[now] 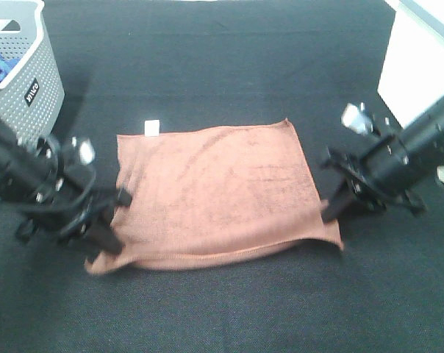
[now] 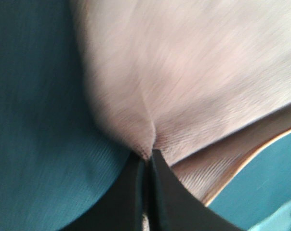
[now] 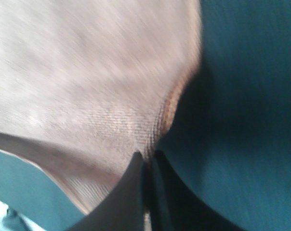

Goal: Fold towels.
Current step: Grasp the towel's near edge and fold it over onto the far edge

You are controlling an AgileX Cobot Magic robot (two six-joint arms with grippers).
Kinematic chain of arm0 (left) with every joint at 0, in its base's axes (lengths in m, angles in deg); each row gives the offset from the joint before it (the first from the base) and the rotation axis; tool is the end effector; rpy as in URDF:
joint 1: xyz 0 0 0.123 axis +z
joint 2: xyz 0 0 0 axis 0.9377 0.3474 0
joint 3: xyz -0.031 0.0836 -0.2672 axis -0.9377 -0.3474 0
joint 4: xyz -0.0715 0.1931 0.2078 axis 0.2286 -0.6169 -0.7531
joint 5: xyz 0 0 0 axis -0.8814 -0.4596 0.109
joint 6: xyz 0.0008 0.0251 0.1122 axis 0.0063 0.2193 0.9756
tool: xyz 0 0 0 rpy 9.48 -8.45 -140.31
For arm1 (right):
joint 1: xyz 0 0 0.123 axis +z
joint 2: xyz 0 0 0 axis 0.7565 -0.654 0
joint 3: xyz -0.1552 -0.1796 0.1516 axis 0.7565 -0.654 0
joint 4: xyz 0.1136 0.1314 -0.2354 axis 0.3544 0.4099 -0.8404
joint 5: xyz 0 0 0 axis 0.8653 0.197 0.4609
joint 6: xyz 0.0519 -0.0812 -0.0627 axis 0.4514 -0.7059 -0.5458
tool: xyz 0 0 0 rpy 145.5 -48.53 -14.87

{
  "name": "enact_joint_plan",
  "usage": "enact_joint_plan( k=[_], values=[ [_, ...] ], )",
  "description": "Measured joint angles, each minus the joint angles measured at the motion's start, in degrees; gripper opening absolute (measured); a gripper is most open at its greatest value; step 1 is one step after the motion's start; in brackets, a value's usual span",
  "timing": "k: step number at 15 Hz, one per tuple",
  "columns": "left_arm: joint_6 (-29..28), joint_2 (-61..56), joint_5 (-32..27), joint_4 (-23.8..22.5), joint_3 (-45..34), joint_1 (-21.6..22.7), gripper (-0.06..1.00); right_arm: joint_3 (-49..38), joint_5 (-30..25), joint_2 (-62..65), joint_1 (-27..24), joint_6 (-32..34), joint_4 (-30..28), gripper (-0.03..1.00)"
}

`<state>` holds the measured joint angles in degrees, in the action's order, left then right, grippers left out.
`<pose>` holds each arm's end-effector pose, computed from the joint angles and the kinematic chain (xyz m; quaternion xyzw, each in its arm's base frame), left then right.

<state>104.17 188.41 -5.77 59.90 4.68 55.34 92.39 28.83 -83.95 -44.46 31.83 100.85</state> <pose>0.3188 -0.1346 0.0533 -0.0059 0.9674 -0.2497 0.0418 0.3405 0.0801 0.0661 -0.0029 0.9705 0.2371 0.0435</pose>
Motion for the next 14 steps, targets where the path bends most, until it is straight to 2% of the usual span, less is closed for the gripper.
enact_joint_plan(
  k=[2,5,6,7,8,11,14],
  values=[
    [0.0,-0.6,3.4,0.2,4.1,0.0,0.00,5.0,1.8,-0.3,0.0,-1.0,0.5,0.00],
    [0.0,-0.7,10.9,0.0,11.2,0.0,0.00,17.5,2.6,-5.1,0.0,-1.1,0.7,0.00],
    [0.0,-0.7,10.9,0.0,11.2,0.0,0.00,17.5,2.6,-5.1,0.0,-1.1,0.7,0.00],
    [0.0,-0.5,15.3,-2.3,15.0,0.0,0.00,24.6,2.6,-9.5,0.0,-1.1,0.7,0.00],
    [0.0,-0.5,15.3,-2.3,15.0,0.0,0.00,24.6,2.6,-9.5,0.0,-1.1,0.7,0.00],
    [-0.1,4.2,16.8,-6.9,22.1,0.0,0.00,34.8,2.6,-15.9,0.0,-1.1,0.9,0.00],
    [-5.4,12.5,14.5,-10.8,29.8,0.7,0.00,40.8,2.6,-21.8,0.0,-1.0,0.8,0.00]
  ],
)
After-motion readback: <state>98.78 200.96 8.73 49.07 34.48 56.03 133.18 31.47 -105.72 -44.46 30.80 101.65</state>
